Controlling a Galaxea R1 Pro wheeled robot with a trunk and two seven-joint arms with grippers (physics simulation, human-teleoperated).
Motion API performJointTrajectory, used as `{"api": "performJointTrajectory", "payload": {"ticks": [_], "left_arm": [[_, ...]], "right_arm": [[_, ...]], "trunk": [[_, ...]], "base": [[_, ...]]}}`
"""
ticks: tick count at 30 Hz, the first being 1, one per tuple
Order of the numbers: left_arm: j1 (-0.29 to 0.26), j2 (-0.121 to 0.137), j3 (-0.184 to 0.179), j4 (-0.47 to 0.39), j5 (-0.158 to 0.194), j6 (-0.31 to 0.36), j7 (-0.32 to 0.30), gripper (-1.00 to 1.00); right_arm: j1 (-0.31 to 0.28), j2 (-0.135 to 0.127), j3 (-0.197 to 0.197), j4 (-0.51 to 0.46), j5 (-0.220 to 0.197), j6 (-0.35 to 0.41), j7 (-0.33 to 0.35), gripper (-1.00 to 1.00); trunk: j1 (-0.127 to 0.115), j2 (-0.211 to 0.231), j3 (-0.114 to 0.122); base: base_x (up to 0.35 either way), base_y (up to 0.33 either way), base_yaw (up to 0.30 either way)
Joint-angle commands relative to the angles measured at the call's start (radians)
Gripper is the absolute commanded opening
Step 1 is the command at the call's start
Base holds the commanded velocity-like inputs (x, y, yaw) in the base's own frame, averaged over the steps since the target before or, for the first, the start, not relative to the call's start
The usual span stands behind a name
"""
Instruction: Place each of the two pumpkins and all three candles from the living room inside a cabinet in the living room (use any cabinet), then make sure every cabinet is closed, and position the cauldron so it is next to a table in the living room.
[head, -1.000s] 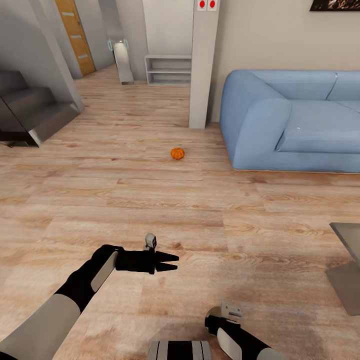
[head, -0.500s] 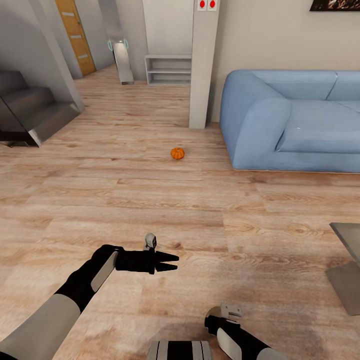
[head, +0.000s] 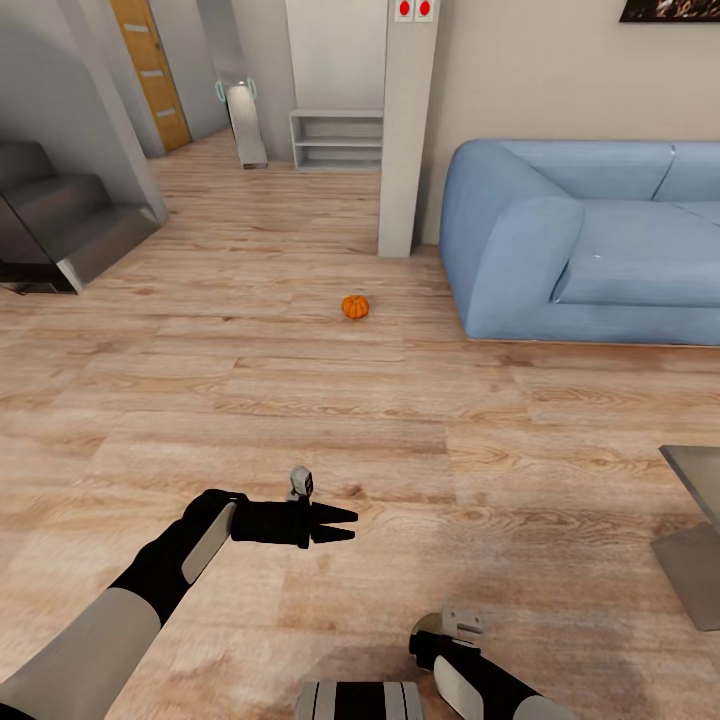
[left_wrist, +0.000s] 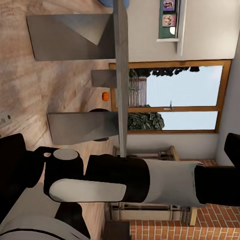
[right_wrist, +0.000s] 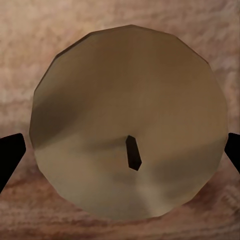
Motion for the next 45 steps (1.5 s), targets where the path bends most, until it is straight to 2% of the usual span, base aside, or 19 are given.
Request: {"api": "performJointTrajectory", "payload": {"ticks": [1,4,5,43,45], "left_arm": [[-0.001,0.001,-0.003,0.0,0.003,0.006,-0.002,1.0],[-0.001,0.001,-0.003,0.0,0.003,0.006,-0.002,1.0],[-0.001,0.001,-0.003,0.0,0.003,0.006,-0.002,1.0],[-0.001,0.001,0.004,0.0,0.003,0.006,-0.005,1.0],[-0.001,0.001,0.005,0.0,0.003,0.006,-0.005,1.0]], "right_arm": [[-0.001,-0.001,0.007,-0.002,-0.003,0.005,-0.007,1.0],[-0.001,-0.001,0.007,-0.002,-0.003,0.005,-0.007,1.0],[-0.001,-0.001,0.007,-0.002,-0.003,0.005,-0.007,-1.0],[-0.001,-0.001,0.006,-0.002,-0.003,0.005,-0.007,-1.0],[-0.001,-0.001,0.006,-0.003,-0.003,0.005,-0.007,-1.0]], "trunk": [[0.0,0.0,-0.001],[0.0,0.0,-0.001],[0.0,0.0,-0.001],[0.0,0.0,-0.001],[-0.001,0.0,0.007]], "base": [[0.0,0.0,0.0],[0.0,0.0,0.0],[0.0,0.0,0.0],[0.0,0.0,0.0],[0.0,0.0,0.0]]}}
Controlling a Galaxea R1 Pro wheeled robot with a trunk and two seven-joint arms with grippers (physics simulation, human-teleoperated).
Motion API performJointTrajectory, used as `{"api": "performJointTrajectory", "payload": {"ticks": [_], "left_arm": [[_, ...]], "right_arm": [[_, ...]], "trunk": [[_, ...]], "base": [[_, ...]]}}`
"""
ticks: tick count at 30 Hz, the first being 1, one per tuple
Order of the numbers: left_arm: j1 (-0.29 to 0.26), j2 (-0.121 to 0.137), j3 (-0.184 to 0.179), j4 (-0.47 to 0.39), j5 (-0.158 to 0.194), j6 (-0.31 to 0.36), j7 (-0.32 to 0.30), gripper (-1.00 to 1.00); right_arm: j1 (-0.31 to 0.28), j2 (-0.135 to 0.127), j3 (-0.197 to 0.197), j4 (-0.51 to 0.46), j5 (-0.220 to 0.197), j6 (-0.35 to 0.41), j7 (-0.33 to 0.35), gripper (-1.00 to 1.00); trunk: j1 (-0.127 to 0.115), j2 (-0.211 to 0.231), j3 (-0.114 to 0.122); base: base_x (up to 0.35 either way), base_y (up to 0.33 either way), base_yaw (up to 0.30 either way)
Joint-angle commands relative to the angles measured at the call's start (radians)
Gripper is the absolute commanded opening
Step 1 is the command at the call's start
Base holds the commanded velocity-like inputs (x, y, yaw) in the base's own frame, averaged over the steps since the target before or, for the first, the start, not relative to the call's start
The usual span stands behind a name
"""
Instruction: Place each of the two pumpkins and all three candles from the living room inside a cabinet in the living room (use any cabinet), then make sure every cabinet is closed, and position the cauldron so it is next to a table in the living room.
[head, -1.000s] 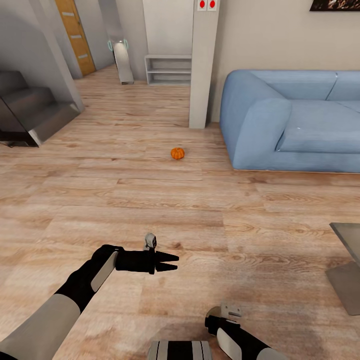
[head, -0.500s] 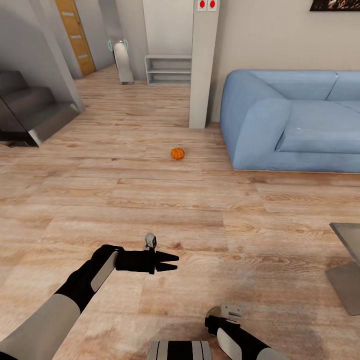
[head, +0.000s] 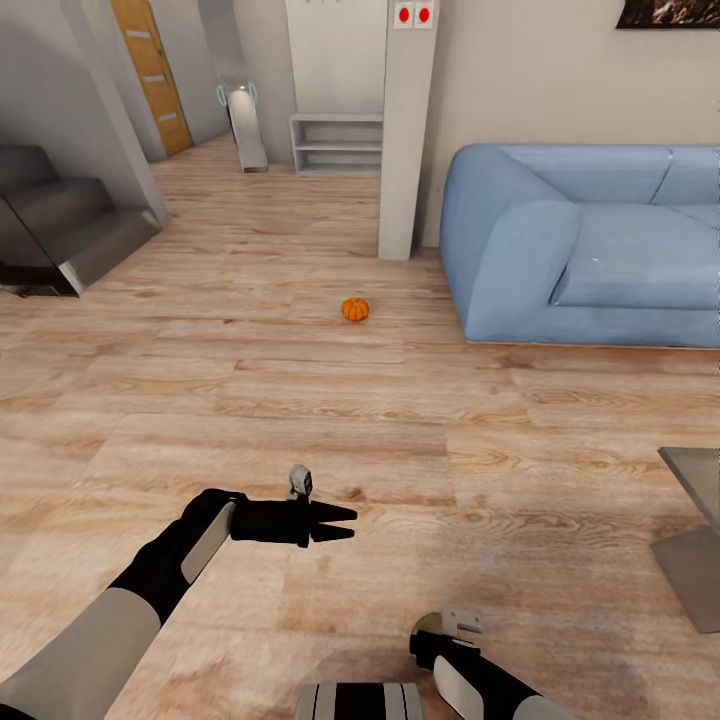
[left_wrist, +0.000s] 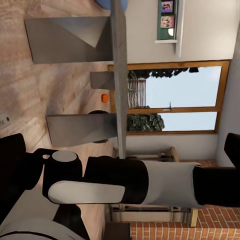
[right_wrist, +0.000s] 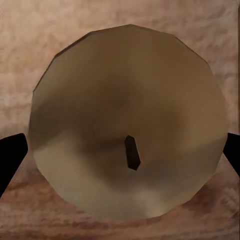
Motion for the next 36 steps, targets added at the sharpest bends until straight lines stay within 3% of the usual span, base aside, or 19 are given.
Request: {"api": "performJointTrajectory", "payload": {"ticks": [1,36], "left_arm": [[-0.001,0.001,-0.002,0.0,0.002,0.006,-0.003,1.0],[-0.004,0.001,-0.003,0.016,-0.001,0.006,0.01,1.0]], "right_arm": [[-0.001,-0.001,0.007,-0.002,-0.005,0.005,-0.007,-1.0],[-0.001,-0.001,0.011,-0.017,-0.005,0.002,-0.007,-1.0]], "trunk": [[-0.001,0.0,0.003],[-0.016,0.008,0.139]], "base": [[0.0,0.0,0.0],[0.0,0.0,0.0]]}}
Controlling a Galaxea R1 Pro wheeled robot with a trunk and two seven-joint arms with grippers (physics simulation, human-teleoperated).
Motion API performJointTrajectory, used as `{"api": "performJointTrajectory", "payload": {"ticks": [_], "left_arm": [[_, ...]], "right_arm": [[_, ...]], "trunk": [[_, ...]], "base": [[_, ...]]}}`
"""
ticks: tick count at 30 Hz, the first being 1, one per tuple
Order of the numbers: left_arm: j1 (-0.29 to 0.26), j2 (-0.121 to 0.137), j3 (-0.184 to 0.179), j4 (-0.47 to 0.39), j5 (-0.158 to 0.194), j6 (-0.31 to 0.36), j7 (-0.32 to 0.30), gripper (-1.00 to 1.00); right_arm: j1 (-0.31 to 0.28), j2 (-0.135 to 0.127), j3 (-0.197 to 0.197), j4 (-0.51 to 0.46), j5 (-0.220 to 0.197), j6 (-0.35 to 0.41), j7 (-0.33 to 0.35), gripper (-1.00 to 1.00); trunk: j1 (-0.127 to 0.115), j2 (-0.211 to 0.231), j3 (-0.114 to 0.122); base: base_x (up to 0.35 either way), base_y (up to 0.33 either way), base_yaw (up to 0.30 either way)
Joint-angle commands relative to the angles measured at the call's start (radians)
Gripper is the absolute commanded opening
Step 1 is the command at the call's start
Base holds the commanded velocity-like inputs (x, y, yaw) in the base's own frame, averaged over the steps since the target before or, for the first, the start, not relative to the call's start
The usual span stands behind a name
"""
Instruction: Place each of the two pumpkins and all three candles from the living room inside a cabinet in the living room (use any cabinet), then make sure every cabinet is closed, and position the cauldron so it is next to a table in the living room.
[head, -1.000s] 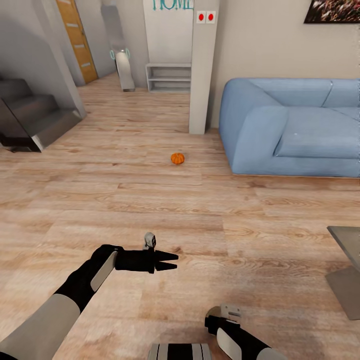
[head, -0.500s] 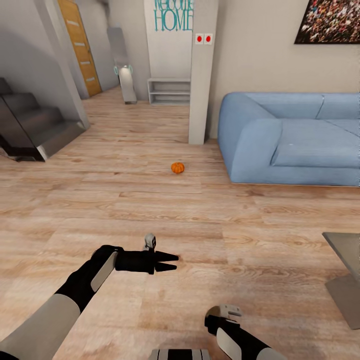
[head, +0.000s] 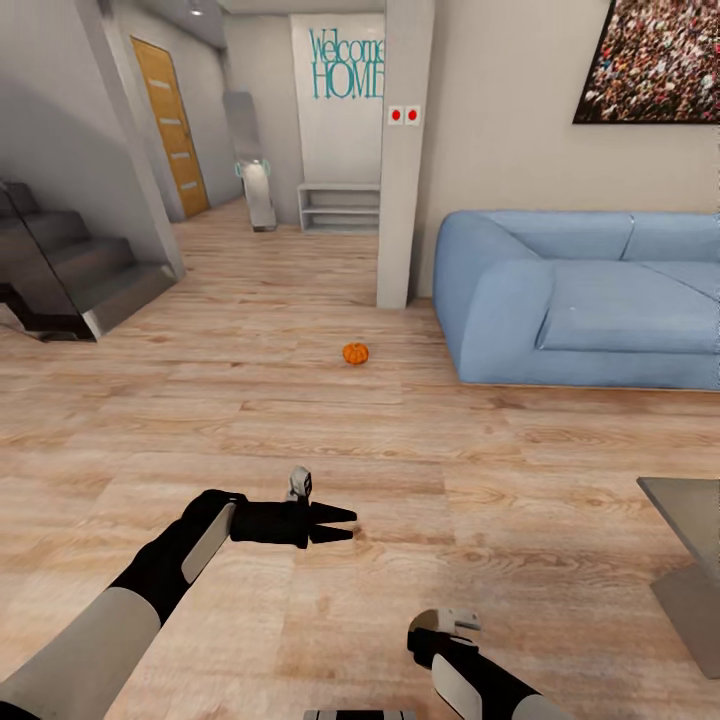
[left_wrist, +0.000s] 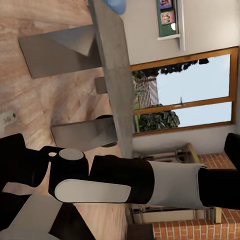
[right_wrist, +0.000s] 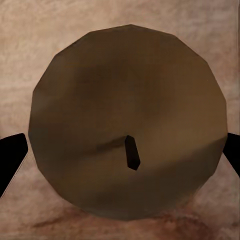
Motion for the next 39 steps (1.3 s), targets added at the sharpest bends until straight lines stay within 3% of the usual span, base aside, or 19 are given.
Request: {"api": "performJointTrajectory", "payload": {"ticks": [1,39], "left_arm": [[-0.001,0.001,-0.003,0.0,0.002,0.005,-0.002,1.0],[-0.001,-0.001,-0.002,0.002,0.002,0.005,-0.002,1.0]], "right_arm": [[-0.001,-0.001,0.007,-0.002,-0.005,0.005,-0.007,-1.0],[0.001,0.002,0.013,-0.004,-0.004,0.005,-0.007,-1.0]], "trunk": [[-0.001,0.0,0.003],[-0.018,0.009,0.15]], "base": [[0.0,0.0,0.0],[-0.012,0.009,-0.006]]}}
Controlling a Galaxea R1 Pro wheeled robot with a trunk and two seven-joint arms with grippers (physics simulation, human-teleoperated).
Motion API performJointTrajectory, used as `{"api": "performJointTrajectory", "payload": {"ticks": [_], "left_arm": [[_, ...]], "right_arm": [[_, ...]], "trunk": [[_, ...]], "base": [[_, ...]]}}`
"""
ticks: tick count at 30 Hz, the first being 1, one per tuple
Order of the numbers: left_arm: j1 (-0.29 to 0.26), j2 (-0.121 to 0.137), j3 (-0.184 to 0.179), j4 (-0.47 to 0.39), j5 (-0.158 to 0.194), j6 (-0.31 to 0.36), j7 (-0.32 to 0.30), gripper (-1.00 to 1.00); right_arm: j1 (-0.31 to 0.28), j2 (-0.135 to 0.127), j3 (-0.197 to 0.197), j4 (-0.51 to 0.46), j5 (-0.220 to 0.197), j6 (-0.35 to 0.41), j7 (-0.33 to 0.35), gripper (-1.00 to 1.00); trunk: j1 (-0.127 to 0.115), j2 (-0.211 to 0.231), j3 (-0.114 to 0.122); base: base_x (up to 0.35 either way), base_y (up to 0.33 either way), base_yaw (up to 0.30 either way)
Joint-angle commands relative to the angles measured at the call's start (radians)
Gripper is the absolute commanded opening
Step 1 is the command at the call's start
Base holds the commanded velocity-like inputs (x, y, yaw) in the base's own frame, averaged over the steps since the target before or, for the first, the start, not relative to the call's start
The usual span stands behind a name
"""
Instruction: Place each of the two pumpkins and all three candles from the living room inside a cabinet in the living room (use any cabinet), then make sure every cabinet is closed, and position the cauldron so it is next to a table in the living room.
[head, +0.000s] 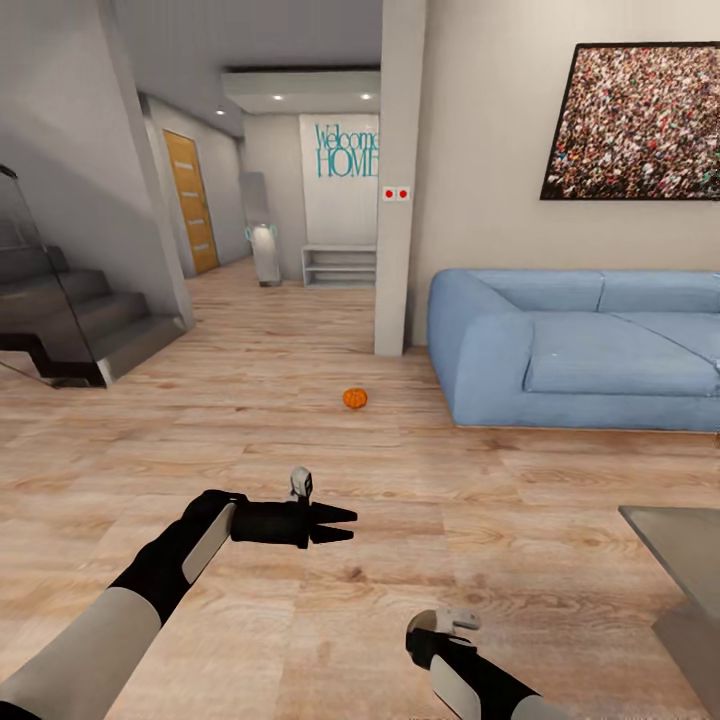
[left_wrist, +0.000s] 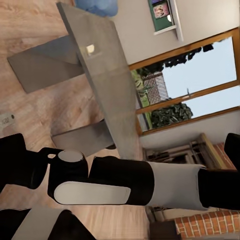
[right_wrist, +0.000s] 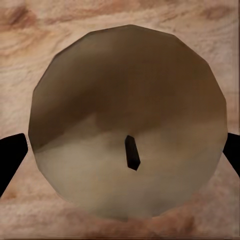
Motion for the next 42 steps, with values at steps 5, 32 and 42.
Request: {"api": "performJointTrajectory", "payload": {"ticks": [5,32,42], "left_arm": [[-0.001,0.002,-0.002,-0.003,0.003,0.005,-0.003,1.0],[-0.001,0.003,0.002,-0.004,0.003,0.005,-0.006,1.0],[0.0,-0.001,0.003,-0.001,0.003,0.005,-0.004,1.0]], "right_arm": [[-0.001,0.0,0.007,-0.002,-0.005,0.005,-0.007,-1.0],[-0.001,0.001,0.007,-0.001,-0.005,0.005,-0.007,-1.0],[-0.001,0.001,0.007,0.0,-0.005,0.005,-0.007,-1.0]], "trunk": [[-0.003,0.001,0.018],[-0.068,0.115,0.1],[-0.068,0.115,0.1]], "base": [[-0.132,0.098,-0.18],[-0.094,0.069,-0.018],[-0.007,0.006,0.187]]}}
